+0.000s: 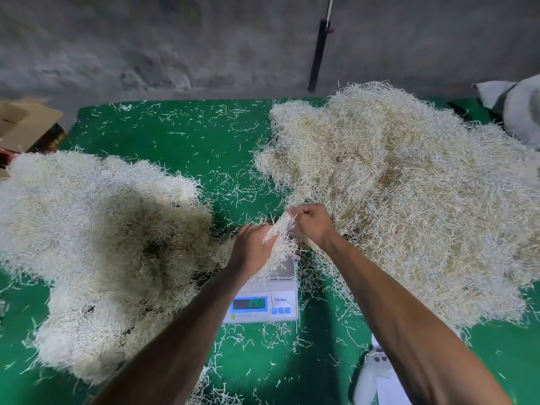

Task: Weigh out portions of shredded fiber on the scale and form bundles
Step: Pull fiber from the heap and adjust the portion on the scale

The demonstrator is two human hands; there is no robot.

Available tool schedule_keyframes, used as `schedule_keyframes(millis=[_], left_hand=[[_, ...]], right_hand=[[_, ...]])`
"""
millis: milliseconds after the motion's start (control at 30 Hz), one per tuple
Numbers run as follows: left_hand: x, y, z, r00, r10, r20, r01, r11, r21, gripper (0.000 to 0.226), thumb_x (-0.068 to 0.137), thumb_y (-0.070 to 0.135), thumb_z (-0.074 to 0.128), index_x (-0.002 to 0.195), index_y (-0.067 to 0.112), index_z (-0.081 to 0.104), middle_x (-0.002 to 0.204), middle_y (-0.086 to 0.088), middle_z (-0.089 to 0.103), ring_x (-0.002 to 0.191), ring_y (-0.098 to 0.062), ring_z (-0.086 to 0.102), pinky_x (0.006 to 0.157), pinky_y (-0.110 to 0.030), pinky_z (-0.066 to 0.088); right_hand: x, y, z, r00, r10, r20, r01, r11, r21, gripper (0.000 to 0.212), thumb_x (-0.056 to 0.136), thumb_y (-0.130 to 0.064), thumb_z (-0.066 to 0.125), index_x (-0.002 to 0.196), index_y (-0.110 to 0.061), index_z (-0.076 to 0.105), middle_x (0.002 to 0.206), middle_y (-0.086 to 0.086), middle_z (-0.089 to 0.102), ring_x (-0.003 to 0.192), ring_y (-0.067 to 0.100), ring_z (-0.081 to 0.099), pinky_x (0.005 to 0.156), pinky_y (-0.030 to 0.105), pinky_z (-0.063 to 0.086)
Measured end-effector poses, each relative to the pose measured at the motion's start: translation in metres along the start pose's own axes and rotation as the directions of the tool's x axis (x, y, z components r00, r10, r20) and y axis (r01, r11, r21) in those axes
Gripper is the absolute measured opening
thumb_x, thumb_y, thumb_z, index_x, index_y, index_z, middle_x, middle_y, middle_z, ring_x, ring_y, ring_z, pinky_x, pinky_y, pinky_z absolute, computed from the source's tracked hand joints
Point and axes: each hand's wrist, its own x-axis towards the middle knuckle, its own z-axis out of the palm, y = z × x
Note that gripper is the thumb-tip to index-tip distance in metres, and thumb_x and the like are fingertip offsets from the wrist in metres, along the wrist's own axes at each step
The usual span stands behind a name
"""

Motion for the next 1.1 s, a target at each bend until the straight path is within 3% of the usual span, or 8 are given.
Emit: schedule_keyframes(millis=[267, 400, 500, 633, 733, 833, 967, 1100], left_hand=[[0.014, 0.012, -0.004, 0.999, -0.001, 0.049, -0.001, 0.999, 0.047, 0.048, 0.102, 0.044, 0.053, 0.137, 0.012, 0.06, 0.129, -0.01, 0.066, 0.128, -0.031, 0.051, 0.111, -0.044, 0.039], [0.015, 0.019, -0.001, 0.999, -0.003, 0.054, 0.001, 0.999, 0.043, 0.044, 0.103, 0.043, 0.053, 0.132, 0.013, 0.063, 0.122, -0.011, 0.067, 0.123, -0.029, 0.053, 0.109, -0.046, 0.042], [0.017, 0.025, 0.0, 0.999, -0.014, 0.052, 0.013, 1.0, 0.029, 0.043, 0.103, 0.043, 0.052, 0.134, 0.014, 0.062, 0.123, -0.01, 0.066, 0.123, -0.028, 0.055, 0.108, -0.044, 0.043], [0.011, 0.017, -0.006, 0.994, 0.082, 0.069, -0.088, 0.993, 0.084, 0.038, 0.101, 0.041, 0.056, 0.126, 0.014, 0.065, 0.119, -0.008, 0.069, 0.12, -0.025, 0.056, 0.113, -0.044, 0.038], [-0.002, -0.005, -0.013, 0.998, 0.059, 0.007, -0.06, 0.997, 0.055, 0.029, 0.099, 0.031, 0.063, 0.11, 0.006, 0.07, 0.097, -0.012, 0.071, 0.092, -0.021, 0.062, 0.096, -0.04, 0.051], [-0.007, -0.014, -0.019, 0.999, -0.028, -0.038, 0.027, 0.999, -0.032, 0.025, 0.097, 0.023, 0.067, 0.1, -0.002, 0.069, 0.086, -0.02, 0.069, 0.074, -0.025, 0.057, 0.072, -0.031, 0.052], [-0.004, -0.001, -0.016, 0.992, -0.088, -0.089, 0.081, 0.993, -0.082, 0.024, 0.099, 0.021, 0.064, 0.109, -0.001, 0.064, 0.091, -0.017, 0.068, 0.082, -0.034, 0.064, 0.073, -0.044, 0.056], [0.0, 0.009, -0.02, 0.977, -0.06, -0.206, 0.035, 0.992, -0.122, 0.047, 0.097, 0.001, 0.056, 0.142, 0.013, 0.055, 0.122, -0.011, 0.069, 0.09, -0.025, 0.067, 0.075, -0.042, 0.06]], right_hand=[[0.014, -0.004, 0.006, 0.94, 0.252, -0.229, -0.179, 0.938, 0.297, 0.017, 0.104, 0.0, 0.049, 0.09, 0.003, 0.058, 0.113, 0.013, 0.07, 0.042, 0.014, 0.04, 0.041, 0.018, 0.037], [0.022, -0.004, 0.003, 0.888, 0.328, -0.323, -0.197, 0.905, 0.377, 0.022, 0.105, -0.015, 0.057, 0.1, 0.006, 0.062, 0.073, 0.011, 0.06, 0.033, 0.009, 0.038, 0.036, 0.016, 0.038], [0.027, -0.006, 0.002, 0.862, 0.341, -0.375, -0.191, 0.904, 0.383, 0.023, 0.104, -0.018, 0.059, 0.093, 0.002, 0.062, 0.074, 0.008, 0.062, 0.032, 0.007, 0.044, 0.034, 0.015, 0.038], [0.031, -0.001, -0.037, 0.818, 0.385, -0.429, -0.169, 0.872, 0.46, 0.02, 0.102, -0.017, 0.063, 0.109, 0.001, 0.064, 0.084, 0.005, 0.067, 0.059, 0.012, 0.061, 0.042, 0.016, 0.049], [0.034, -0.002, -0.081, 0.817, 0.341, -0.465, -0.076, 0.863, 0.5, 0.024, 0.1, -0.012, 0.057, 0.119, 0.002, 0.063, 0.082, 0.001, 0.062, 0.068, 0.013, 0.062, 0.061, 0.018, 0.057], [0.041, 0.0, -0.105, 0.802, 0.415, -0.429, -0.028, 0.743, 0.668, 0.021, 0.108, -0.015, 0.049, 0.12, -0.002, 0.061, 0.081, 0.007, 0.064, 0.065, 0.015, 0.057, 0.058, 0.021, 0.052], [0.038, 0.016, -0.09, 0.839, 0.26, -0.477, -0.165, 0.959, 0.232, 0.036, 0.104, -0.013, 0.057, 0.138, -0.001, 0.054, 0.118, 0.016, 0.067, 0.084, 0.019, 0.068, 0.079, 0.031, 0.063], [0.02, 0.024, -0.073, 0.892, -0.018, -0.453, -0.204, 0.876, -0.438, 0.032, 0.105, -0.02, 0.057, 0.13, 0.0, 0.056, 0.115, 0.02, 0.066, 0.084, 0.02, 0.061, 0.09, 0.042, 0.06]])
